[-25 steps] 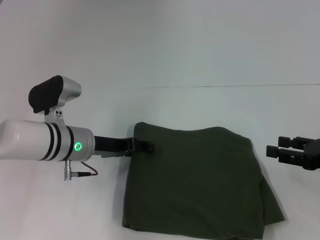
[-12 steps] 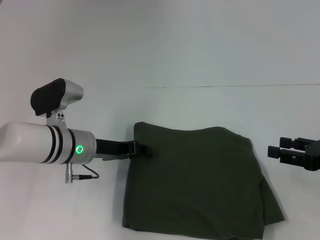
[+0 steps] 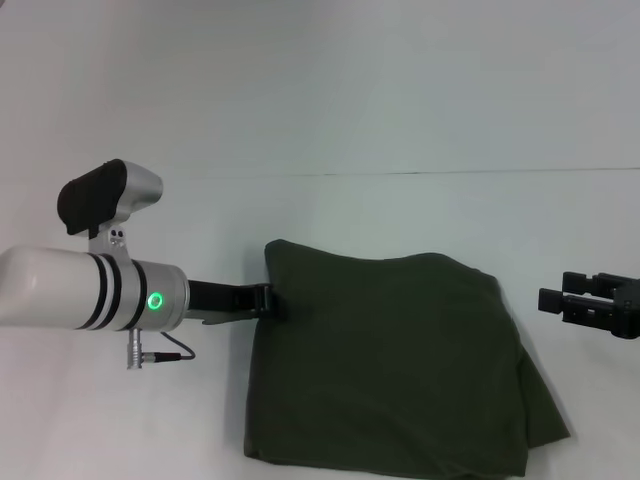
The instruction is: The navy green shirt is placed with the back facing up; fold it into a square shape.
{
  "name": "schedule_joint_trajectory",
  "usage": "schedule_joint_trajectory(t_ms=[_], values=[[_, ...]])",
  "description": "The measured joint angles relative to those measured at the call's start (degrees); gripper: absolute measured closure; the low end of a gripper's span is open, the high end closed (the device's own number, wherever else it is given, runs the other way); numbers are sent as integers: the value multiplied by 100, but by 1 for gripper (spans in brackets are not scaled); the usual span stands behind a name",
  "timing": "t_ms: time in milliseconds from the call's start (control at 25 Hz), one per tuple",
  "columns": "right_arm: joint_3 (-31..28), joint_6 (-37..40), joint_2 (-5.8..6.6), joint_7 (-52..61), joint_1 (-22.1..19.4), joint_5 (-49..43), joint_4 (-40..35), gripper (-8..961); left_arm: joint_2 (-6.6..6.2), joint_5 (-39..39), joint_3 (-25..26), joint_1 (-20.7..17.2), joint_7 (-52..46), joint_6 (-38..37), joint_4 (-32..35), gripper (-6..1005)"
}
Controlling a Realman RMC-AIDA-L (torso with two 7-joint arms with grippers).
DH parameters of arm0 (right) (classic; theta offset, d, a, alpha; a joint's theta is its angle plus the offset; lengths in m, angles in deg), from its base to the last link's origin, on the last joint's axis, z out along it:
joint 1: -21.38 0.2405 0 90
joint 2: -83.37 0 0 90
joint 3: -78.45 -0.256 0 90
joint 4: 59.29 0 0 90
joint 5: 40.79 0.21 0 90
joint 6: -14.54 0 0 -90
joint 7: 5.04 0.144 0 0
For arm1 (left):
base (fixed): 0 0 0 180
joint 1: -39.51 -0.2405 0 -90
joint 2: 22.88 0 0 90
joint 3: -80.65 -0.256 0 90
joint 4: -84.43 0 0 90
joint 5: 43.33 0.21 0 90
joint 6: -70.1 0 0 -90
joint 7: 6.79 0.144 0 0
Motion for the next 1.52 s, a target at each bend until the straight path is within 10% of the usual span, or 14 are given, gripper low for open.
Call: schedule_joint_trajectory(t_ms=[280,1040,1320,1520], values=[[-10,-5,15,5,54,-3,-2,196,-73,-11,207,-270,-99,-391,227,953],[-15,-55,18,87,192,-21,3,139,-101,-42,541,-689,-106,-862,733,945],[-405,23,31,31,242,54,-25,118,-36,-487,1255,-988,1087,-1510,1646,659],[-388,556,118,18,364,142,-74,103,-39,-1755,2096,-1306,3770,-3600,1687,467]])
